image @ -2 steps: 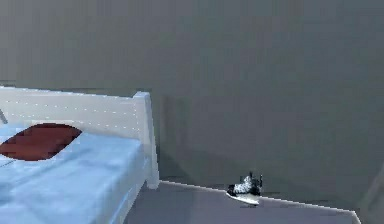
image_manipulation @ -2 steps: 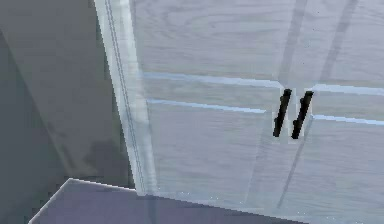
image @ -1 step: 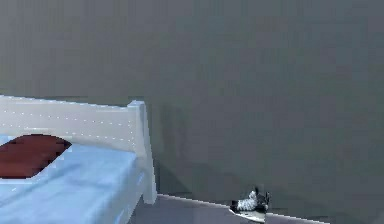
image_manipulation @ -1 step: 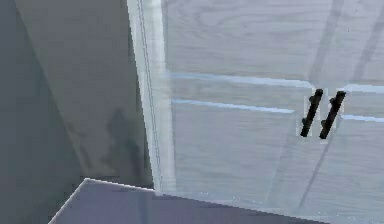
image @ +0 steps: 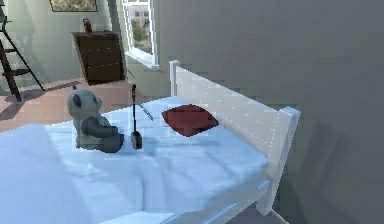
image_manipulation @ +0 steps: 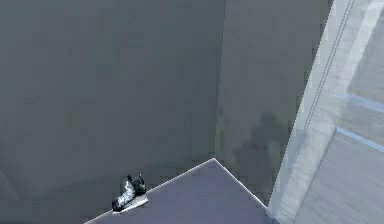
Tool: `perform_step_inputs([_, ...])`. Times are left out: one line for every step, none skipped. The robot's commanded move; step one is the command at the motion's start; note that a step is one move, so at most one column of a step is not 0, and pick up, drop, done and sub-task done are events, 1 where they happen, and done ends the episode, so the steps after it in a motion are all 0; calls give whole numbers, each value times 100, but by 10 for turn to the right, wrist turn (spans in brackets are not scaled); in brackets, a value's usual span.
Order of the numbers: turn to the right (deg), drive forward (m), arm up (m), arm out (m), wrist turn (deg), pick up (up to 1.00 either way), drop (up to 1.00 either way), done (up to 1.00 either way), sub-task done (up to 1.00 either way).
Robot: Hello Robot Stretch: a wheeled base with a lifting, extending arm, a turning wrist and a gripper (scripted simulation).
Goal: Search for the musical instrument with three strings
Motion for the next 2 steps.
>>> perform_step_inputs([-150,0,0,0,0,0,0,0,0])
perform_step_inputs([0,0,0,0,0,0,0,100,0])
